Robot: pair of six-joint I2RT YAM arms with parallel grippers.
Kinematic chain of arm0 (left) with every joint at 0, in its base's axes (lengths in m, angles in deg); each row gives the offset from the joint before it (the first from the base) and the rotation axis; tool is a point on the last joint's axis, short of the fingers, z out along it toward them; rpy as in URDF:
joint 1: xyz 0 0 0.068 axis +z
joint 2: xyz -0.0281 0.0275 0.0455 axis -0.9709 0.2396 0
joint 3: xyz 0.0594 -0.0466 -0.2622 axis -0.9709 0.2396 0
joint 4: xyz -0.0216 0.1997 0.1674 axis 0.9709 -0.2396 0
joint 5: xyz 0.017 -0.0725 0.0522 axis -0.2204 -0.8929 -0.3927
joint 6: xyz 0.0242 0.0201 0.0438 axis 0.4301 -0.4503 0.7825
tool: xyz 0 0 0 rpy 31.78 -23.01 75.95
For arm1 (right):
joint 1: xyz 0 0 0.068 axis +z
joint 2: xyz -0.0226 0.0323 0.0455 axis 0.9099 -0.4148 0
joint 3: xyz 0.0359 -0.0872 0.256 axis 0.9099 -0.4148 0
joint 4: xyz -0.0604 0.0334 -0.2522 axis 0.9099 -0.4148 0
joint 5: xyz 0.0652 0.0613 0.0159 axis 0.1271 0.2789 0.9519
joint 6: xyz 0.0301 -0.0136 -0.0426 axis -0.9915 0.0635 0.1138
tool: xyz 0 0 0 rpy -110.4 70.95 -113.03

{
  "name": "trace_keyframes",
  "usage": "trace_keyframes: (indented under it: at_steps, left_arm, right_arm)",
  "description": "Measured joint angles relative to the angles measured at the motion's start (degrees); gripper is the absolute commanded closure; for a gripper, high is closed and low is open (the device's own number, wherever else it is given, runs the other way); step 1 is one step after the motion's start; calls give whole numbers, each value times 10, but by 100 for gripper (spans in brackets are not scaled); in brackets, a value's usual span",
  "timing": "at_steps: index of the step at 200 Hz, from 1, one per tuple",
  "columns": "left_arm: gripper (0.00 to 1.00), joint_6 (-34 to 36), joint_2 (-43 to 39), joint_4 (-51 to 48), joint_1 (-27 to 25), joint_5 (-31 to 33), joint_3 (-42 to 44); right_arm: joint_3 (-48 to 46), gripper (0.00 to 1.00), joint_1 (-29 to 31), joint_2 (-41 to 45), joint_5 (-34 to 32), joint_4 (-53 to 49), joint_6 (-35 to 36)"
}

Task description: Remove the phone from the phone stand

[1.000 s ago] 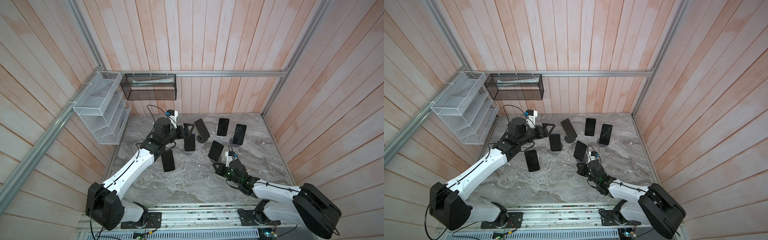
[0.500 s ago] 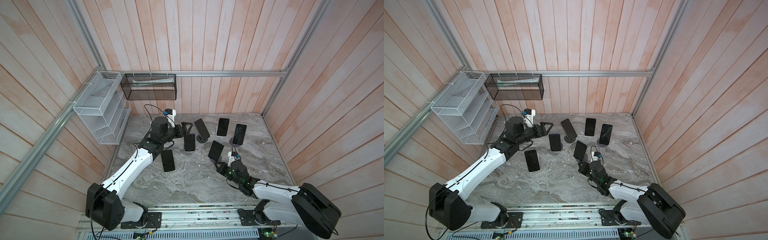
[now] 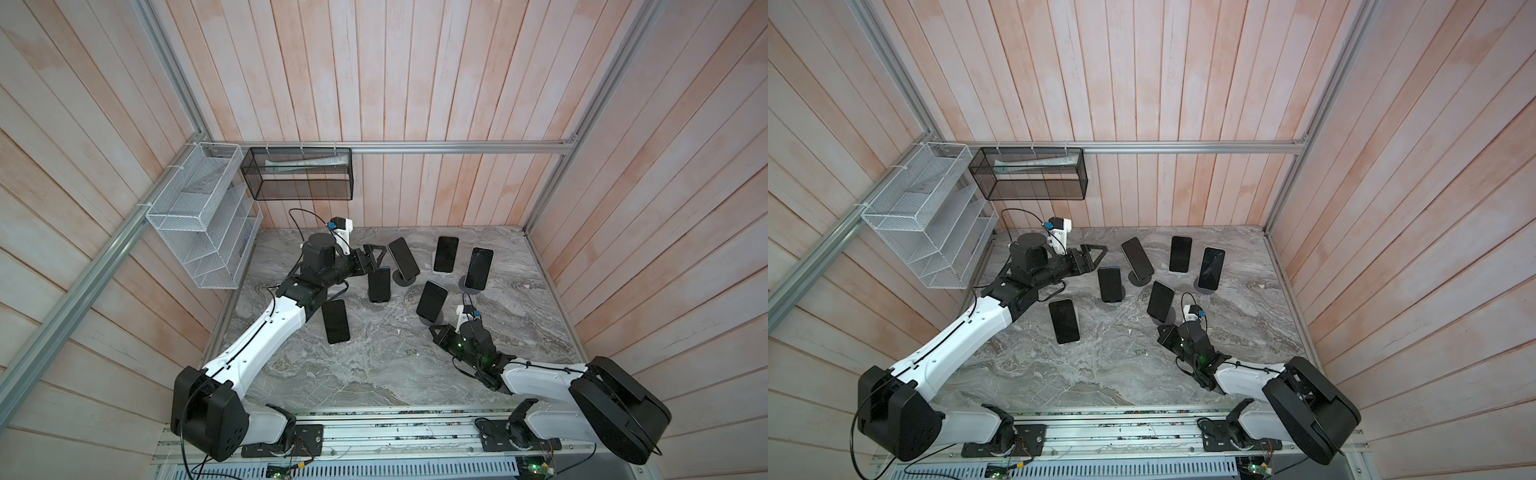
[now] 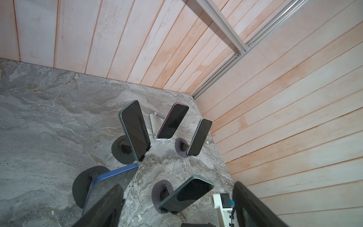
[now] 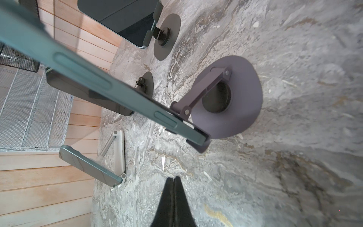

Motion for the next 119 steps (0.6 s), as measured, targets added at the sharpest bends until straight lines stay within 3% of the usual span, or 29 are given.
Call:
trace_keyframes:
  at_steps: [119]
  left_arm:
    - [11, 0, 0, 3, 0, -2, 0]
  right_arm:
    - [0, 100, -32, -7, 26, 14, -10]
